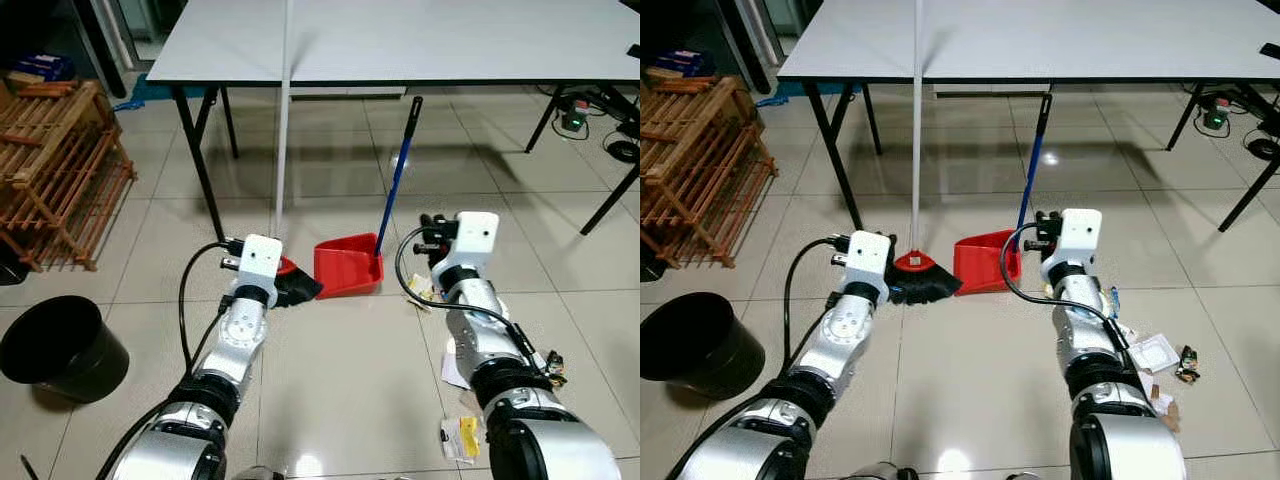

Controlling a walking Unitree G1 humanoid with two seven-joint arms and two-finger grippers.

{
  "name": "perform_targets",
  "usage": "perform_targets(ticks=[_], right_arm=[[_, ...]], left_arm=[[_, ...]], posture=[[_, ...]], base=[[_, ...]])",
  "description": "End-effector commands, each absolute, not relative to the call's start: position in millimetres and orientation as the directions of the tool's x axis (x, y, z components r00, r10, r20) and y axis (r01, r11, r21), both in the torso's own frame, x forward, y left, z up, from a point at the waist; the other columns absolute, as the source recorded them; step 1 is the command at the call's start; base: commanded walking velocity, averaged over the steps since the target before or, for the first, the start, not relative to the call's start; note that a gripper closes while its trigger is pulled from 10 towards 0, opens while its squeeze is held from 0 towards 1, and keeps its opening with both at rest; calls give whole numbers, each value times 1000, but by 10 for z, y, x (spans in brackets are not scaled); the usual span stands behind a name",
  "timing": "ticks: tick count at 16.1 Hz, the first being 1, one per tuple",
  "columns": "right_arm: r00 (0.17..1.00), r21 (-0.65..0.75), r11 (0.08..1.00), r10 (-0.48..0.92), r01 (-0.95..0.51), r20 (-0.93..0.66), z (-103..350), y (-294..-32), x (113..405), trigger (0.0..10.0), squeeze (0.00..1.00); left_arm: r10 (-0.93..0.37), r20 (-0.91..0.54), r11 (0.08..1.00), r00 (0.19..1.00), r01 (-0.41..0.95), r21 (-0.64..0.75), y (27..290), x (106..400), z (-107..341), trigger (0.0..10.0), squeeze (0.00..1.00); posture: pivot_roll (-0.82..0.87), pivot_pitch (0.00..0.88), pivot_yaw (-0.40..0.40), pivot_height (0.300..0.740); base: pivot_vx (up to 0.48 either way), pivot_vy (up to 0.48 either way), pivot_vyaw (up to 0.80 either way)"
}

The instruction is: Sweep floor

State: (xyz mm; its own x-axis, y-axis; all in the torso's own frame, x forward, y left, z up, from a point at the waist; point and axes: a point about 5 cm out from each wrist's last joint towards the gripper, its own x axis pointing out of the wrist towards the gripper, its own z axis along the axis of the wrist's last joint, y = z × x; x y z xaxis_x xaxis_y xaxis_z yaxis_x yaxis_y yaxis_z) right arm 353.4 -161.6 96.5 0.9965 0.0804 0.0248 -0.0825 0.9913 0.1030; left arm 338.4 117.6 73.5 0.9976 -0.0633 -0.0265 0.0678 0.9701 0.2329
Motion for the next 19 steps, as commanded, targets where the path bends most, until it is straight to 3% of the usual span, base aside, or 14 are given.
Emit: perform_targets(ticks=[1, 19], right_arm=[[995, 105, 990, 91, -95, 37, 986, -1600, 3531, 10000, 1000], [985, 104, 982, 150, -158, 83, 1123, -1449, 3591, 10000, 1000]], left_arm=[[-53, 11, 967, 999, 49, 249, 1164, 3447, 847, 10000, 1000], [-37, 69, 974, 997, 21, 227, 1199, 3536, 1034, 10000, 1000]], posture=[[21, 0, 23, 740], [28, 58, 4, 740]], base=[[0, 0, 0], [0, 0, 0]])
